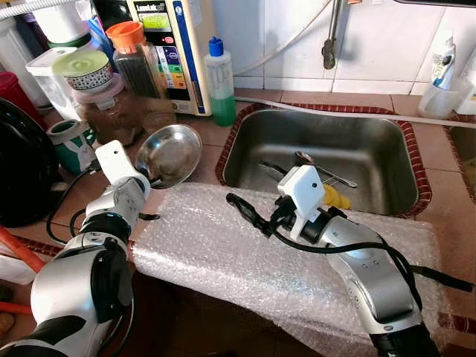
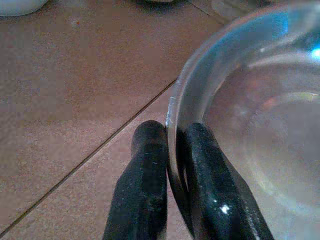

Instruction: Kitchen organization

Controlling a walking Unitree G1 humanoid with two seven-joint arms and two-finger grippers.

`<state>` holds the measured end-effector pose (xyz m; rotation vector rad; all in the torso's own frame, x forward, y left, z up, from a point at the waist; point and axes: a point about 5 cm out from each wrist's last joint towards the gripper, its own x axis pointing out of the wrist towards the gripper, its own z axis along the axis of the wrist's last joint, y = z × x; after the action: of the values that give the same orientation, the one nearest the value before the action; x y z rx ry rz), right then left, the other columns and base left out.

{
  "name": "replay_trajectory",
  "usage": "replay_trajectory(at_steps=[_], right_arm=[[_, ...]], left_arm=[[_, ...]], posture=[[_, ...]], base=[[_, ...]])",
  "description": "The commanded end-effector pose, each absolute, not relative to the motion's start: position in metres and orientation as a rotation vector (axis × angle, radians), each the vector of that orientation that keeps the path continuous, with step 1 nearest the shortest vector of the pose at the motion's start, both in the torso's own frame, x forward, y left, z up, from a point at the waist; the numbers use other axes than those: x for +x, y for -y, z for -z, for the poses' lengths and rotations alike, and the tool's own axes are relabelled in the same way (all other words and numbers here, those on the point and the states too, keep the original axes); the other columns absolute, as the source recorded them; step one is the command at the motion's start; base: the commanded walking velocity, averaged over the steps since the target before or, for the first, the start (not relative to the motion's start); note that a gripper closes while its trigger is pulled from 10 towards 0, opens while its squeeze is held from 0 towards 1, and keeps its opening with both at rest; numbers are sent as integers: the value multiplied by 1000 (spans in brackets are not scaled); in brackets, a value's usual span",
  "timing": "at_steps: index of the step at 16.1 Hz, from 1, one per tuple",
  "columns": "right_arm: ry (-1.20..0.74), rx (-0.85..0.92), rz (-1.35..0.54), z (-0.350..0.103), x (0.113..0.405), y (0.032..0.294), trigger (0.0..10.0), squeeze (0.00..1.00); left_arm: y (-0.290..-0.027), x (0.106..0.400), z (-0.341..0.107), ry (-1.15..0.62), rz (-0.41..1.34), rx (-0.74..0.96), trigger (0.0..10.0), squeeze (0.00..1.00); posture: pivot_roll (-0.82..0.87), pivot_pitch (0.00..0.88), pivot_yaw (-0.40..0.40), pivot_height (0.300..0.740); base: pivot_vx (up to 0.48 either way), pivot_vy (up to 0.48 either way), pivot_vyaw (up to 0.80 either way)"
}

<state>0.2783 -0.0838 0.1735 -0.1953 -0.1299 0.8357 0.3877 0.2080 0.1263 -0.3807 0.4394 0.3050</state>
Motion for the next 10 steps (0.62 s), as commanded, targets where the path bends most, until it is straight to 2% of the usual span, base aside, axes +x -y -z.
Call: replay_trajectory(at_steps=[1,6,10], right_arm=[[134,-199,-860,-174,278,78,10000,0],[132,-205,-863,-173,279,78,10000,0],[126,-212,-865,-171,280,77,10000,0]], left_arm=[[-214,383,-119,-468,-331,-380,0,0],[-215,384,-120,-444,-319,-328,0,0],[-212,385,-125,-308,-274,-254,0,0]], posture=[[-7,41,155,740],[-3,39,151,740],[1,39,144,740]], base=[[0,0,0],[0,0,0],[0,0,0]])
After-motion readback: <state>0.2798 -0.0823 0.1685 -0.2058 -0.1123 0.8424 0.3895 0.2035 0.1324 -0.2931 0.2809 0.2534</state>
